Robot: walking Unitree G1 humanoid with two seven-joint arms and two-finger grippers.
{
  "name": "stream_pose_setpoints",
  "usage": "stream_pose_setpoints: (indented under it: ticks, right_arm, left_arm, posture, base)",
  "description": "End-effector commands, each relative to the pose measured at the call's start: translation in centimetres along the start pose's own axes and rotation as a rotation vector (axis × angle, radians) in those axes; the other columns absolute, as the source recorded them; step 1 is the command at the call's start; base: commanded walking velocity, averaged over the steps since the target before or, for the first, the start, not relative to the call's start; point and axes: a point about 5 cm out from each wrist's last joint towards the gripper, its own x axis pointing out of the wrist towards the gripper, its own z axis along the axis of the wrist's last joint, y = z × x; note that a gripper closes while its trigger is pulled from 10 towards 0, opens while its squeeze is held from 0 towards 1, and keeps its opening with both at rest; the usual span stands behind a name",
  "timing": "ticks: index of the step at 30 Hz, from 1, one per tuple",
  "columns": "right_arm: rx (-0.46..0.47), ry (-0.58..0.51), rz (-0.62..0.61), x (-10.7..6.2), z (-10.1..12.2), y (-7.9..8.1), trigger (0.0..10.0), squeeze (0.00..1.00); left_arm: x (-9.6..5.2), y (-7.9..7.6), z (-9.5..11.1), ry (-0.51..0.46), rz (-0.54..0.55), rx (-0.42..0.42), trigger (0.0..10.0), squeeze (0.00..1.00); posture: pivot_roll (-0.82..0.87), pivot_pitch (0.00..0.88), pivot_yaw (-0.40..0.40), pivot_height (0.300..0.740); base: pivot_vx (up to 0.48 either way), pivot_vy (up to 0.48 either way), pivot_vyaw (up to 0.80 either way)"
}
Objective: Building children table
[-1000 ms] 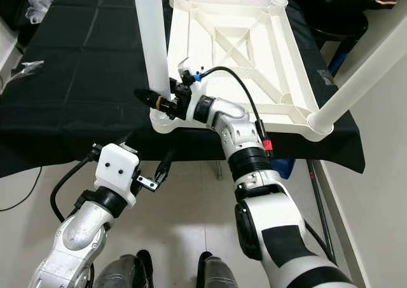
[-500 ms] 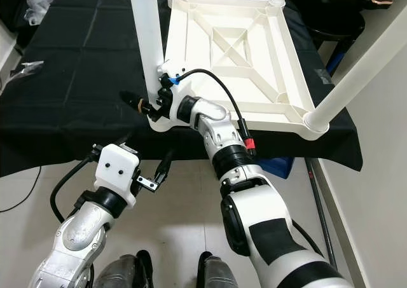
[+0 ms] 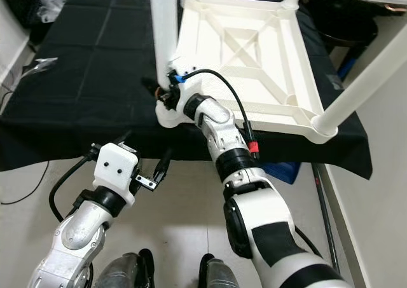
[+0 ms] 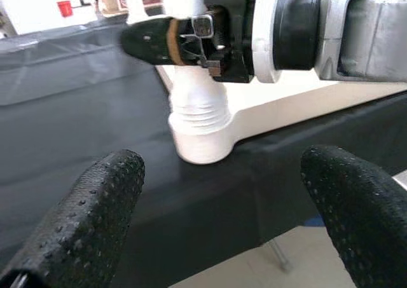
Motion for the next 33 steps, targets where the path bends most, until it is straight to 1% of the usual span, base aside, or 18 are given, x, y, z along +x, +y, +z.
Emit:
stream_pose_setpoints:
  ticks: [1, 2, 3, 4, 6, 7, 10, 12, 14, 16, 21, 22, 23, 24, 27, 28, 32, 33]
  right_arm:
    - [0.027, 0.053, -0.126, -1.1, -1.3, -1.6, 0.0, 0.0]
    - [0.028, 0.053, -0.154, -1.1, -1.4, -1.7, 0.0, 0.0]
    - [0.042, 0.051, -0.297, -1.6, -1.5, -2.0, 0.0, 0.0]
    - [0.042, 0.051, -0.297, -1.6, -1.5, -2.0, 0.0, 0.0]
    - [0.077, 0.03, -0.51, -2.5, -1.3, -1.6, 0.0, 0.0]
    - [0.077, 0.03, -0.51, -2.5, -1.3, -1.6, 0.0, 0.0]
    - [0.113, 0.013, -0.715, -3.0, -0.6, 0.0, 0.0, 0.0]
    - [0.113, 0.013, -0.715, -3.0, -0.6, 0.0, 0.0, 0.0]
    - [0.157, 0.02, -0.823, -2.9, -0.4, 1.7, 0.0, 0.0]
    - [0.157, 0.02, -0.823, -2.9, -0.4, 1.7, 0.0, 0.0]
    - [0.21, 0.019, -0.771, -2.0, -0.3, 3.7, 0.0, 0.0]
    - [0.216, 0.004, -0.705, -1.6, 0.1, 4.4, 10.0, 0.0]
    - [0.216, 0.004, -0.705, -1.6, 0.1, 4.4, 10.0, 0.0]
    - [0.186, -0.023, -0.634, -1.5, 0.5, 4.5, 10.0, 1.0]
    - [0.133, -0.031, -0.564, -1.9, 0.5, 4.1, 10.0, 1.0]
    - [0.116, -0.04, -0.504, -2.0, 0.5, 4.0, 10.0, 0.0]
    - [0.119, -0.012, -0.358, -2.4, -0.3, 3.8, 10.0, 0.0]
    - [0.041, 0.05, -0.175, -3.1, -1.5, 3.2, 10.0, 0.0]
  left_arm:
    - [-0.1, -0.1, -0.2, 0.011, -0.001, 0.001, 10.0, 0.0]
    - [-0.1, -0.1, -0.2, 0.011, -0.002, 0.001, 10.0, 0.0]
    - [-0.1, -0.1, -0.2, 0.01, -0.003, 0.002, 10.0, 0.0]
    - [-0.1, -0.1, -0.2, 0.01, -0.003, 0.002, 10.0, 0.0]
    - [0.1, -0.1, -0.2, 0.006, -0.006, 0.002, 10.0, 0.0]
    - [0.1, -0.1, -0.2, 0.006, -0.006, 0.002, 10.0, 0.0]
    - [0.1, -0.1, -0.1, 0.003, 0.0, 0.005, 10.0, 0.0]
    - [0.1, -0.1, -0.1, 0.003, 0.0, 0.005, 10.0, 0.0]
    - [0.1, -0.1, 0.0, 0.002, 0.005, 0.009, 10.0, 0.0]
    - [0.1, -0.1, 0.0, 0.002, 0.005, 0.009, 10.0, 0.0]
    - [0.1, 0.0, 0.0, 0.003, 0.006, 0.013, 10.0, 0.0]
    - [0.0, 0.0, -0.1, 0.008, 0.009, 0.013, 10.0, 0.0]
    - [0.0, 0.0, -0.1, 0.008, 0.009, 0.013, 10.0, 0.0]
    - [0.0, 0.0, -0.2, 0.012, 0.009, 0.012, 10.0, 0.0]
    - [-0.1, -0.1, -0.3, 0.015, 0.007, 0.009, 10.0, 0.0]
    - [0.0, -0.1, -0.3, 0.015, 0.006, 0.01, 10.0, 0.0]
    - [0.0, -0.1, -0.3, 0.014, 0.004, 0.012, 10.0, 0.0]
    - [0.0, -0.1, -0.3, 0.014, 0.006, 0.012, 10.0, 0.0]
  posture:
    - [0.2, 0.231, -0.075, 0.74]
    - [0.2, 0.231, -0.075, 0.74]
    - [0.19, 0.23, -0.074, 0.74]
    - [0.19, 0.23, -0.074, 0.74]
    - [0.19, 0.23, -0.075, 0.74]
    - [0.19, 0.23, -0.075, 0.74]
    - [0.19, 0.228, -0.071, 0.74]
    - [0.19, 0.228, -0.071, 0.74]
    - [0.2, 0.228, -0.074, 0.74]
    - [0.2, 0.228, -0.074, 0.74]
    - [0.2, 0.228, -0.074, 0.74]
    - [0.19, 0.232, -0.075, 0.74]
    - [0.19, 0.232, -0.075, 0.74]
    - [0.19, 0.231, -0.075, 0.74]
    - [0.19, 0.231, -0.077, 0.74]
    - [0.19, 0.229, -0.078, 0.74]
    - [0.19, 0.224, -0.077, 0.74]
    - [0.19, 0.221, -0.077, 0.74]
  base:
    - [0.0, 0.0, 0.0]
    - [0.0, 0.0, 0.0]
    - [0.0, 0.0, 0.0]
    - [0.0, 0.0, 0.0]
    - [0.0, 0.0, 0.0]
    - [0.0, 0.0, 0.0]
    - [0.0, 0.0, 0.0]
    - [0.0, 0.0, 0.0]
    - [0.0, 0.0, 0.0]
    - [0.0, 0.0, 0.0]
    - [0.0, 0.0, 0.0]
    - [0.0, 0.0, 0.0]
    - [0.0, 0.0, 0.0]
    - [0.0, 0.0, 0.0]
    - [0.0, 0.0, 0.0]
    - [0.0, 0.0, 0.0]
    - [0.0, 0.0, 0.0]
    - [0.0, 0.0, 0.0]
